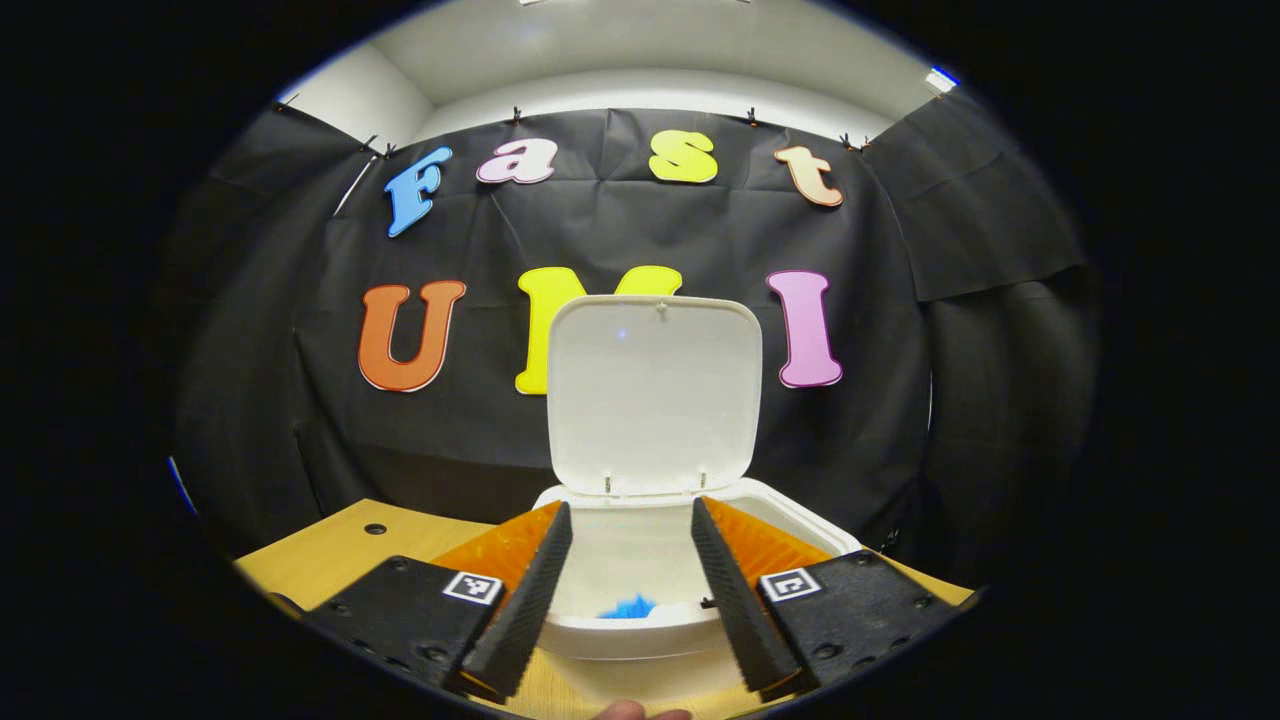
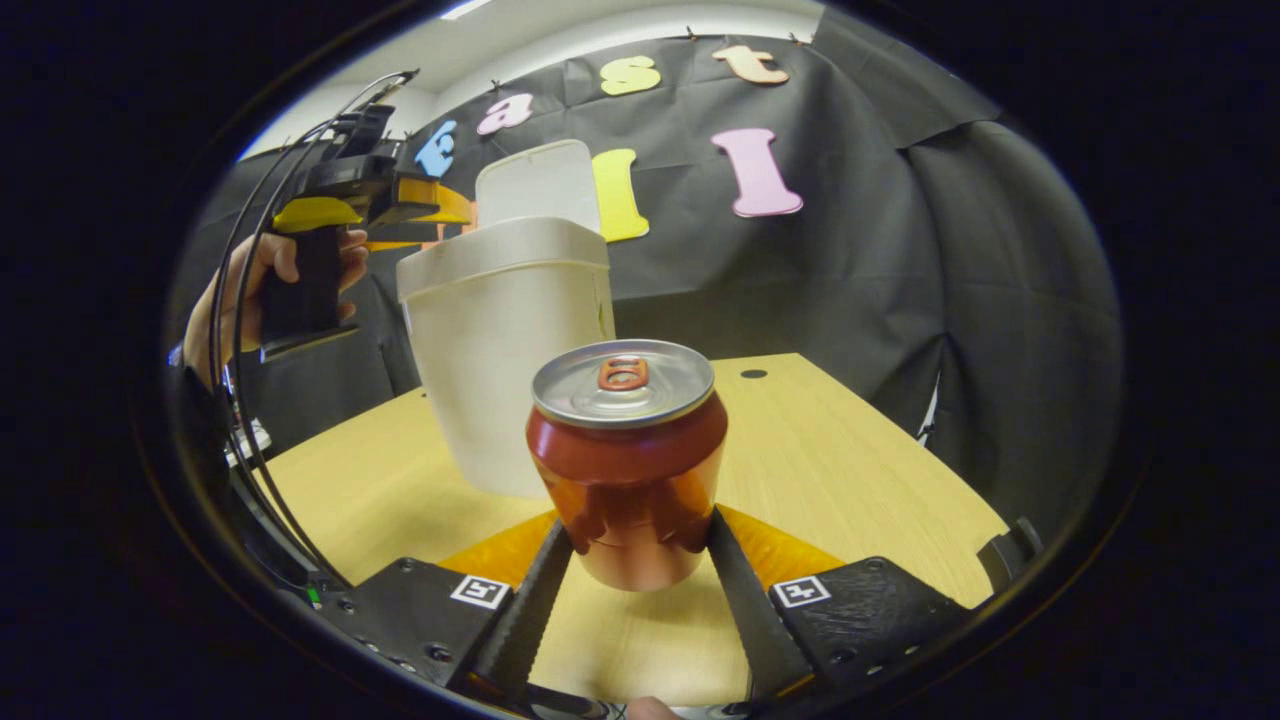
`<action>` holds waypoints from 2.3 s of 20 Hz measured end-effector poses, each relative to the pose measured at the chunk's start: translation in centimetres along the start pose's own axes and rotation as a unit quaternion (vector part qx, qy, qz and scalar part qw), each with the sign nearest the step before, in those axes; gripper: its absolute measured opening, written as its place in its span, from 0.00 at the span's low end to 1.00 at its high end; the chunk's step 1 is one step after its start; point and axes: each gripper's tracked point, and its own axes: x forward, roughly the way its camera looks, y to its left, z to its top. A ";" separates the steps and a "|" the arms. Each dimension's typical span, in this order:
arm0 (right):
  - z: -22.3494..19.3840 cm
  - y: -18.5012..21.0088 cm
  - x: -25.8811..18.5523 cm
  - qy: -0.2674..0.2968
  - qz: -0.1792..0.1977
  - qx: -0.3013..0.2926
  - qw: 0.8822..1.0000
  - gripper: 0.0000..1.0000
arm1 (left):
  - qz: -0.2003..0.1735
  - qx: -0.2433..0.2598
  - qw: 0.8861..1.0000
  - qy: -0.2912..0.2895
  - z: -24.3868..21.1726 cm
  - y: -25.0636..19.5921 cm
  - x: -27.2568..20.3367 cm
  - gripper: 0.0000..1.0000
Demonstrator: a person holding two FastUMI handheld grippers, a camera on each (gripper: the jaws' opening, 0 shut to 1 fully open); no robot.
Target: Press the lid of the desktop garbage bin to open it, pick up the crumpled paper on the desktop and throw it into the bin, then pick up the pop can on the desktop and drop it into the bin, and finally close the garbage bin lid.
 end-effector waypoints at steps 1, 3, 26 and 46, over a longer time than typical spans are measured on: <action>0.1 0.1 -0.1 -0.001 0.000 -0.002 1.000 0.80 | 0.000 0.003 1.000 -0.002 0.2 0.0 -0.1 0.89; 0.5 0.1 -0.1 -0.003 -0.002 -0.005 1.000 0.80 | 0.000 0.003 1.000 -0.006 0.4 0.1 -0.3 0.98; 21.8 11.6 0.1 -0.099 0.103 -0.098 0.985 0.80 | 0.060 -0.019 0.998 -0.005 -3.6 8.6 -8.8 0.99; 27.5 16.2 12.6 -0.014 0.068 -0.086 0.994 0.80 | 0.074 -0.011 0.997 -0.013 -8.4 12.1 -13.9 0.99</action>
